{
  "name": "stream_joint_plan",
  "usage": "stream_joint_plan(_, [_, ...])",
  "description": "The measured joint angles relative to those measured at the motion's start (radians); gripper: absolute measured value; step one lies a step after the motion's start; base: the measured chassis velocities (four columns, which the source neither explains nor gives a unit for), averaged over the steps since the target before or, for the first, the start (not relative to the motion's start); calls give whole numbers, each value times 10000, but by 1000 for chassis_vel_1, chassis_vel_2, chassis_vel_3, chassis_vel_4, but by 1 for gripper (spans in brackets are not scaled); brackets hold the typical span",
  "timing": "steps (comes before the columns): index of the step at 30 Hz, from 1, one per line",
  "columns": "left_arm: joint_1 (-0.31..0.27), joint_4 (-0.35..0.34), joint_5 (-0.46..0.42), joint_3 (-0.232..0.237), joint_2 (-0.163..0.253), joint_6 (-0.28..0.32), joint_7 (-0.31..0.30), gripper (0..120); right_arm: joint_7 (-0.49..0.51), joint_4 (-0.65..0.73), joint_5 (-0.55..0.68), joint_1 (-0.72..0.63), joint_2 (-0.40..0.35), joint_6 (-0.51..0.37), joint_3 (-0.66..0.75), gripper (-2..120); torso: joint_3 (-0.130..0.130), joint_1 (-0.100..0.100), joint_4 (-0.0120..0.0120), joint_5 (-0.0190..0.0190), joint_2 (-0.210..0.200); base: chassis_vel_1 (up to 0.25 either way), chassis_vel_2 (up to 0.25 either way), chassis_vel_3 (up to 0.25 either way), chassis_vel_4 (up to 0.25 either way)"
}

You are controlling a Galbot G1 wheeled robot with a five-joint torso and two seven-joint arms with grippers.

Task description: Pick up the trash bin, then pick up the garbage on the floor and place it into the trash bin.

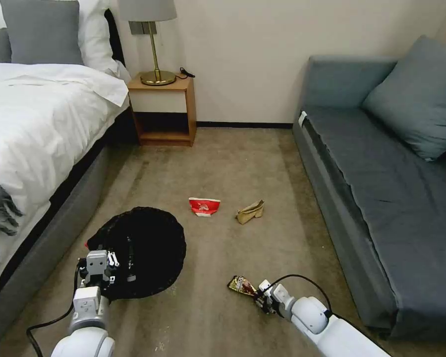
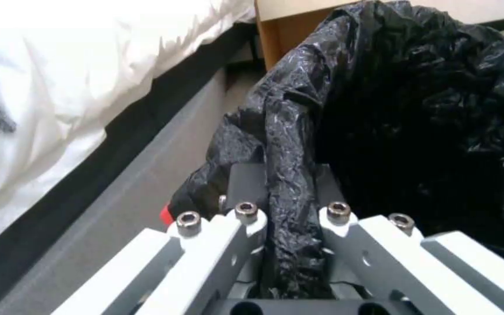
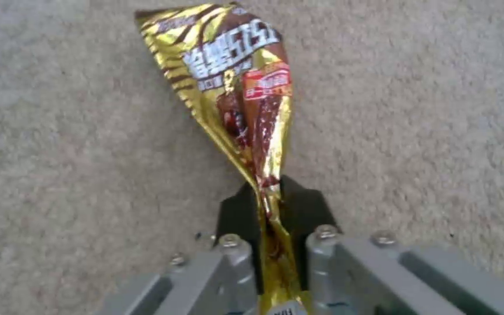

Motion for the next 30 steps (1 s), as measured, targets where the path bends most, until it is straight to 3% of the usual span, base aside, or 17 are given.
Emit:
stream_joint_plan(6, [94,-110,0,-20,22,-6,1,4,-8,131,-3,-75,4,119,149,0,0,0,0,0,0,0,0,0,0])
stream_joint_plan(21, [270,-189,151,46,-109,-129,36,4,53,523,174,-18,-41,564,663,0,0,0,-1,0,0,0,0,0,0])
stream_joint_plan(23, [287,-229,167,66,-127,-143,50,4,354,612,805,145,117,1423,760,0,0,0,-2,-2,0,0,0,0,0])
stream_joint_plan(25, [287,-235,169,68,-128,-146,52,4,488,645,1288,213,203,1756,761,0,0,0,-1,0,0,0,0,0,0])
stream_joint_plan(28, [285,-237,206,73,-152,-204,103,4,683,1123,3275,413,417,2507,896,0,1,0,1,0,0,0,0,0,0])
stream_joint_plan(30, [284,-237,209,91,-172,-224,100,4,684,1385,3658,458,453,2564,983,0,0,0,1,1,0,0,0,0,0])
